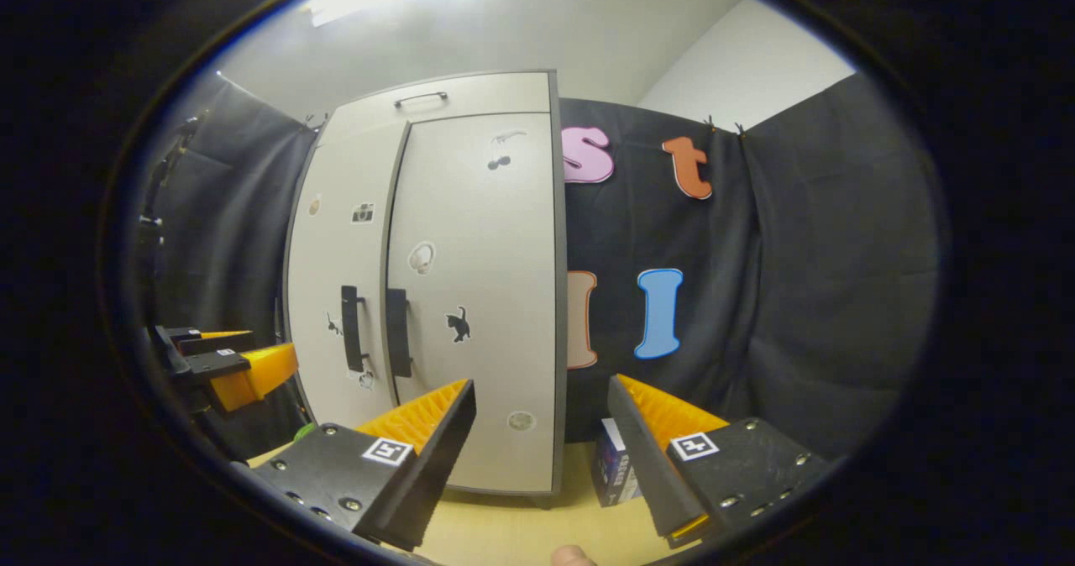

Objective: Grasp the bottle in the cabinet with the left hand and place it on the coaster, then close the right door with the right hand and the left door with the left hand.

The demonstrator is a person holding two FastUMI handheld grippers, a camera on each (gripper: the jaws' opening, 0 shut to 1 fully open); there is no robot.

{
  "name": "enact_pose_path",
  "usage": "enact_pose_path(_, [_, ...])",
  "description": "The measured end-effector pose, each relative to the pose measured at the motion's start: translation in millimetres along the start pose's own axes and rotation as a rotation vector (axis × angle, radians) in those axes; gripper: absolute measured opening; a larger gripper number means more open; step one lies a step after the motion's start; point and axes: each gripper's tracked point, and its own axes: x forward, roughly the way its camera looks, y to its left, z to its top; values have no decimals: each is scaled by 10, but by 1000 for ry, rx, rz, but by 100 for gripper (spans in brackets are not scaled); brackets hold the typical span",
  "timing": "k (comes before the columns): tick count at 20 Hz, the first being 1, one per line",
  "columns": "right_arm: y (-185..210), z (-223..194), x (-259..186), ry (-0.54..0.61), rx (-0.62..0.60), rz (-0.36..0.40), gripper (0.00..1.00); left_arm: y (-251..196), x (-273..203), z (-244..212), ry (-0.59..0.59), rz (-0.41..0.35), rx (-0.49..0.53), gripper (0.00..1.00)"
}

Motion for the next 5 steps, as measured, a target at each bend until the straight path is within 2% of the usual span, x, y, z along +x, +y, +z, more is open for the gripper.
enact_pose_path(5, [-181,-13,33,1,9,1,96,-172,25,-2,-3,1,9,92])
